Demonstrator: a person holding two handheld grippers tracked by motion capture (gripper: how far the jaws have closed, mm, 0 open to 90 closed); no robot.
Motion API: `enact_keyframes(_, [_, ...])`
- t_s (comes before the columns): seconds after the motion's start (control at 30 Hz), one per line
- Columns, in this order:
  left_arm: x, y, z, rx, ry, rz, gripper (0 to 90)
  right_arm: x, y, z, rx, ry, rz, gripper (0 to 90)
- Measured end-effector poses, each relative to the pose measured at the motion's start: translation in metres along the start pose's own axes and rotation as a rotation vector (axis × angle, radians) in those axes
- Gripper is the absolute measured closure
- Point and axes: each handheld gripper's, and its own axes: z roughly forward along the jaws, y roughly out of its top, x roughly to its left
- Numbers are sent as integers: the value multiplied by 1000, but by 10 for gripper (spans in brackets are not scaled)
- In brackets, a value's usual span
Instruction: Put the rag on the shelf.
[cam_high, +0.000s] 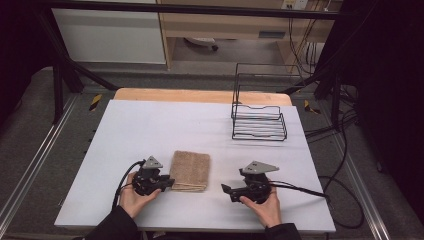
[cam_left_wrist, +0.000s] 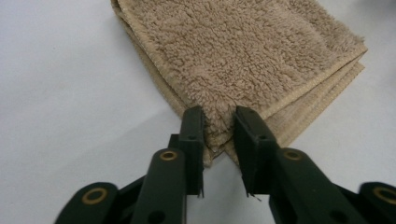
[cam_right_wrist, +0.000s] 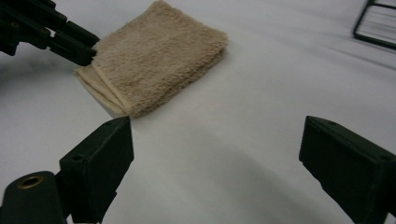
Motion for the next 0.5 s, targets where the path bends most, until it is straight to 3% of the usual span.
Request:
enact_keyframes(0.03, [-1,0,0,5,6,9,743,0,0,0,0,0,0,151])
enact_keyframes(0.13, [-3,1,0,11,-2,12,819,18,4,21,16,2,13,256])
enact_keyframes(0.3, [-3,1,0,12,-10,17,848,34,8,42,30,-1,38,367])
enact_keyframes(0.5, [-4,0,-1,11,-10,21,851,42,9,53,39,-11,51,492])
